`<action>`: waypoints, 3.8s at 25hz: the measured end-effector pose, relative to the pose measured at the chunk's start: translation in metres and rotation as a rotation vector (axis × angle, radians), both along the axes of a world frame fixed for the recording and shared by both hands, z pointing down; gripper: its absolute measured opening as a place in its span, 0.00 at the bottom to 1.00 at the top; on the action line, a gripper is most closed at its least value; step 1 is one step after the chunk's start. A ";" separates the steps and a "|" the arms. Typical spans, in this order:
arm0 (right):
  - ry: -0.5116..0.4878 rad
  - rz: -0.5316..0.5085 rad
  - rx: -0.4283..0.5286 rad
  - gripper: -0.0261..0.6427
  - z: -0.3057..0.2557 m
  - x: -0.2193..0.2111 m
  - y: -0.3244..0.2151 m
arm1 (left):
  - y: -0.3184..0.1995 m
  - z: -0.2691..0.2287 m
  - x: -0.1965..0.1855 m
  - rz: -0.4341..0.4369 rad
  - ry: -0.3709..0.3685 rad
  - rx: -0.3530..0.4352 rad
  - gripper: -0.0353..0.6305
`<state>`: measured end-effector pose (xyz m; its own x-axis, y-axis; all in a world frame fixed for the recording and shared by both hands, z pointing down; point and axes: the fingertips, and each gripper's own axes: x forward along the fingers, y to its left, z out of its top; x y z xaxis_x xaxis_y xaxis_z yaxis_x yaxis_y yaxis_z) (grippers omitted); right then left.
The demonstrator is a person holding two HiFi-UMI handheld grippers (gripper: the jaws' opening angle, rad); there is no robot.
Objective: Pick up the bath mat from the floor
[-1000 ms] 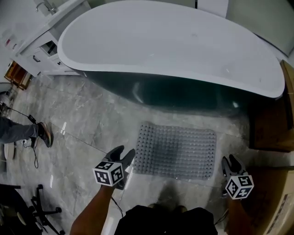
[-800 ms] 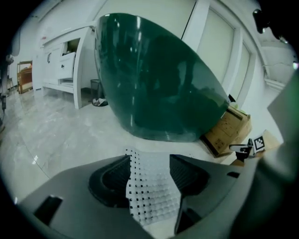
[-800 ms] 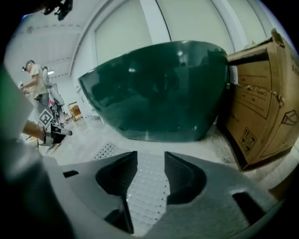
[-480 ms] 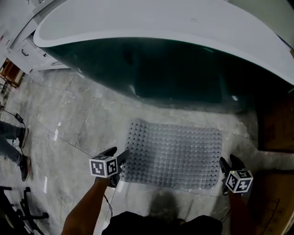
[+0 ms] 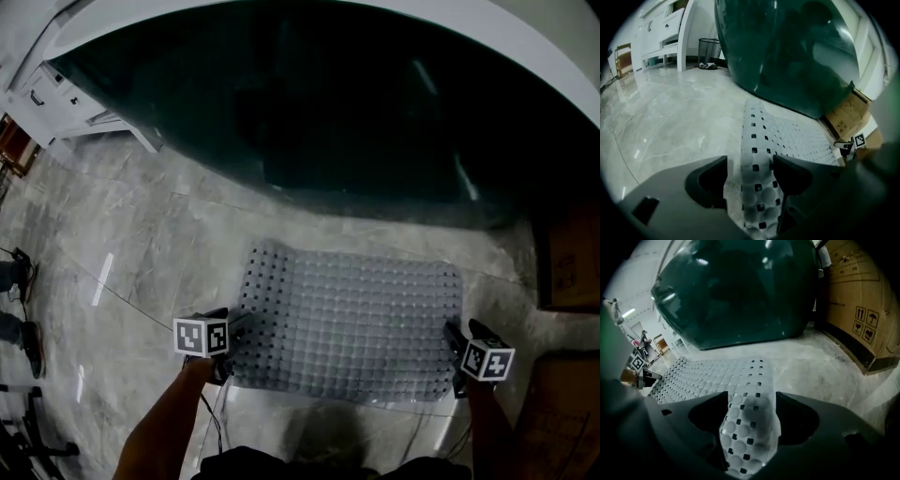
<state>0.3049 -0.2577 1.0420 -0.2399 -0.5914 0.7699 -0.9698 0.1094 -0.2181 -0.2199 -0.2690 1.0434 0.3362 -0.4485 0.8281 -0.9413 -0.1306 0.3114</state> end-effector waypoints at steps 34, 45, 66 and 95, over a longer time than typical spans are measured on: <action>-0.193 0.080 0.092 0.13 -0.003 -0.031 0.004 | -0.002 -0.013 0.029 0.115 -0.092 0.167 0.21; -0.233 0.037 0.274 0.12 -0.100 -0.052 0.018 | 0.006 -0.087 0.056 0.147 -0.002 0.310 0.20; -0.244 0.019 0.462 0.11 -0.348 -0.062 0.024 | 0.024 -0.326 0.064 0.080 0.066 0.552 0.19; -0.299 0.003 0.571 0.11 -0.721 -0.078 0.069 | 0.080 -0.720 0.051 0.003 0.059 0.648 0.19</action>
<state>0.2267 -0.1884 0.3208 -0.3930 -0.8894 0.2336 -0.8767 0.2857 -0.3871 -0.1688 -0.1890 0.3232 0.3745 -0.8499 0.3706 -0.9245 -0.3116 0.2195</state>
